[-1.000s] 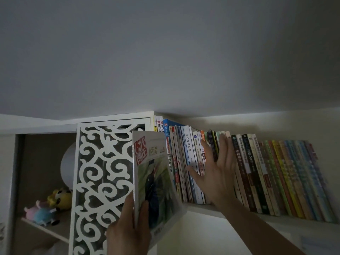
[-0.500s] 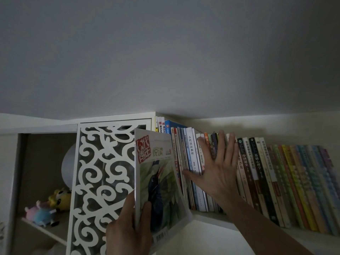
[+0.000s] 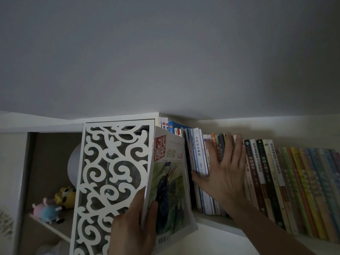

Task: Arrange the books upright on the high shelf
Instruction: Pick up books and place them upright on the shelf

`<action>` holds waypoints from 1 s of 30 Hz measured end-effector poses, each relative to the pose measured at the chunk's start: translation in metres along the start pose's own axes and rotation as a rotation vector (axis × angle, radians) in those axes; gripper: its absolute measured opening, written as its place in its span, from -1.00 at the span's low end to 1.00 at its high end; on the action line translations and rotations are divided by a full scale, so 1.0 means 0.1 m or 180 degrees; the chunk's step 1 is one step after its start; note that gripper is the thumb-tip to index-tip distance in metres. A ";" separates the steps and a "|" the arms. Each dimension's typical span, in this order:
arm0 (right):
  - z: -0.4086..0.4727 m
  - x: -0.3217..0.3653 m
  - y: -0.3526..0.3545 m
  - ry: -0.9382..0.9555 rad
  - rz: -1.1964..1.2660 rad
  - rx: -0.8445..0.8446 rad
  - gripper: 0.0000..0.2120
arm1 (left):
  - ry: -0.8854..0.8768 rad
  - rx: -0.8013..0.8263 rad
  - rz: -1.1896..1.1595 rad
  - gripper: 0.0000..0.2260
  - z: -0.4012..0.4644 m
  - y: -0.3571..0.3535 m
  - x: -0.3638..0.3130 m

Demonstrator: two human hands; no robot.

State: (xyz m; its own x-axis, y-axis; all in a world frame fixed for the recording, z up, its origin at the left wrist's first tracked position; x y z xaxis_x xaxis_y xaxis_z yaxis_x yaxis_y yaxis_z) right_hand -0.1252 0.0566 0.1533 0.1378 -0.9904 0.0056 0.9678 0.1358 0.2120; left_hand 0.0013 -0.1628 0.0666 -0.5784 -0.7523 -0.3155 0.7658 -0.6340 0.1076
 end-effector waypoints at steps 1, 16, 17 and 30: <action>0.00 0.00 0.00 -0.0022 -0.0011 0.0014 -0.02 | -0.0018 0.0037 0.0007 -0.56 0.01 0.01 -0.01; -0.01 -0.05 0.02 -0.0032 0.0118 0.0031 0.03 | 0.0118 0.0607 -0.0033 -0.81 0.73 -0.53 0.01; 0.00 -0.05 0.01 -0.0039 0.0113 0.0051 0.03 | 0.0129 0.0602 -0.0033 -0.78 0.81 -0.63 0.02; -0.01 -0.03 0.01 -0.0047 0.0039 0.0121 0.00 | 0.0179 0.0456 -0.0175 -0.73 0.27 -1.22 0.15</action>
State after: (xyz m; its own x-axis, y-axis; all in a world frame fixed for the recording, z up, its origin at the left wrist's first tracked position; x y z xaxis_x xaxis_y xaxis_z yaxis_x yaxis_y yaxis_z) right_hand -0.1240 0.0598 0.1522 0.1463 -0.9890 0.0227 0.9573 0.1473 0.2487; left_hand -0.1085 -0.1017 0.0738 -0.5985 -0.7071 -0.3764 0.6833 -0.6959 0.2209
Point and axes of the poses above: each hand's wrist, its own z-axis towards the middle knuckle, its own y-axis out of the back of the hand, x = y × z, the point moved 10 cm from there along z, towards the middle knuckle, and after that the axes turned 3 degrees about -y, right-handed, at the moved point
